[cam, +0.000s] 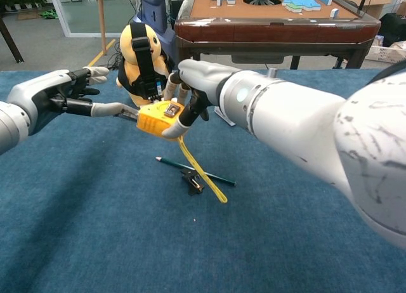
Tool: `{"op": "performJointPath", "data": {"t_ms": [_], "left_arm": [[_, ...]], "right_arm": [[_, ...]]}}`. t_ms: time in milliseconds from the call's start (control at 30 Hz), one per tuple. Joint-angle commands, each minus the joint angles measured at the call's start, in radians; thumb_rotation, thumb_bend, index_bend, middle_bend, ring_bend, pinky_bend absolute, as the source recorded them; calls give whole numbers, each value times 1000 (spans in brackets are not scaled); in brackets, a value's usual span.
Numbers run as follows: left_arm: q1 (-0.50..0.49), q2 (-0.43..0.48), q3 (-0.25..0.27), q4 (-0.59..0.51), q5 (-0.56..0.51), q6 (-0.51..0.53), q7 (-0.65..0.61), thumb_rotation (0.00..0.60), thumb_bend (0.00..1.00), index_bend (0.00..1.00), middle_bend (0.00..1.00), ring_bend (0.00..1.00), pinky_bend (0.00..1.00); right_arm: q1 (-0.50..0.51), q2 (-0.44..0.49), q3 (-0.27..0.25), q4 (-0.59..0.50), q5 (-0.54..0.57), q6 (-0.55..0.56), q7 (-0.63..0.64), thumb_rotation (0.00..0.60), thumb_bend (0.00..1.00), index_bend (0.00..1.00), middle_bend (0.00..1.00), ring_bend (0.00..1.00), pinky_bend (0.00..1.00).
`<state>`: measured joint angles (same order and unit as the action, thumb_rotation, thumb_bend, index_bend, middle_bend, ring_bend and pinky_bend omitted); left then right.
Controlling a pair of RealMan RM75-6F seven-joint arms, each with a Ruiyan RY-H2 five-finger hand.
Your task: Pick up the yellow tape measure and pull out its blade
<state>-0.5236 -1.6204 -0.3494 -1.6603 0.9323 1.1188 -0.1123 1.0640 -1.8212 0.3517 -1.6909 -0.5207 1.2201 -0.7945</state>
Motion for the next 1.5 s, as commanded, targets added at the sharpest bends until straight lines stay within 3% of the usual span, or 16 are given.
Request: {"op": "performJointPath", "data": {"t_ms": [33,167,800,1500], "left_arm": [[4,6,-2,2,-4,1,-2,600,202,0,0,0,0],[9,13,-3,5,-9,3,-2,600,206,17,0,0,0],[12,36,7,21,1,-30,-17,600,351,434,0,0,0],[13,39,11,15,3,-39,-34,600,491,539,0,0,0]], "right_arm": [[0,1,0,-2,0,1,-1,600,990,780,773,705,219],[-1,3,0,-4,1,2,-1,600,990,782,774,708,224],[-2,5,0,8,7,-6,6,600,990,787,778,717,227],[-6,12,3,14,16,-5,12,600,990,789,780,719,227]]}}
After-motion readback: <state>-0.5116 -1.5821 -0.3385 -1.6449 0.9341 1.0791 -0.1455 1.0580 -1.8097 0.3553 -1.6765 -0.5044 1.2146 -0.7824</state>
